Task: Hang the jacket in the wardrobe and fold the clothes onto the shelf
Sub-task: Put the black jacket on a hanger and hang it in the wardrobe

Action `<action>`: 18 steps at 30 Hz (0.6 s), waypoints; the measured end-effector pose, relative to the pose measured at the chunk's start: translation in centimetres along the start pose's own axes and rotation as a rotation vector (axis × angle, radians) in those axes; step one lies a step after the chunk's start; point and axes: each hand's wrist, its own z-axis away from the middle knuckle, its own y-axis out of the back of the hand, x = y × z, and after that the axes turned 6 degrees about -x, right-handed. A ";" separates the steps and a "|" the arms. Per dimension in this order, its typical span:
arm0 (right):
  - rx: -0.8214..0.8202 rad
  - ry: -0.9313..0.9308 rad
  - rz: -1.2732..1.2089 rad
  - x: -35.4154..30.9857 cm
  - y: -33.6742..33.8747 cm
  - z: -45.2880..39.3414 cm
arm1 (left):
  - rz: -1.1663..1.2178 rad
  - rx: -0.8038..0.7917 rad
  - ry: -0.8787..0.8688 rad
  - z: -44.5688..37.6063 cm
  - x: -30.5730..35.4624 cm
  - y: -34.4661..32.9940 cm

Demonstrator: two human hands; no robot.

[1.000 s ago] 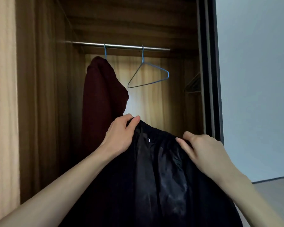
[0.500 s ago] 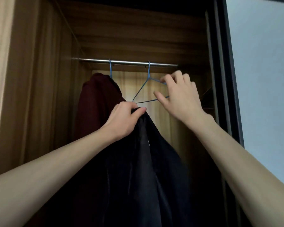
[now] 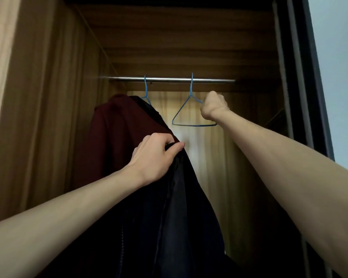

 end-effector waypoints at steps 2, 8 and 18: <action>0.040 0.016 -0.100 0.5 -0.5 0.1 | 0.003 0.012 0.015 0.3 0.4 -0.2; 0.123 0.133 -0.555 2.7 -5.8 4.3 | -0.024 0.038 0.108 1.5 0.6 -1.2; -0.074 0.079 -0.747 3.1 -9.3 7.1 | -0.019 0.031 0.211 6.0 -1.2 0.1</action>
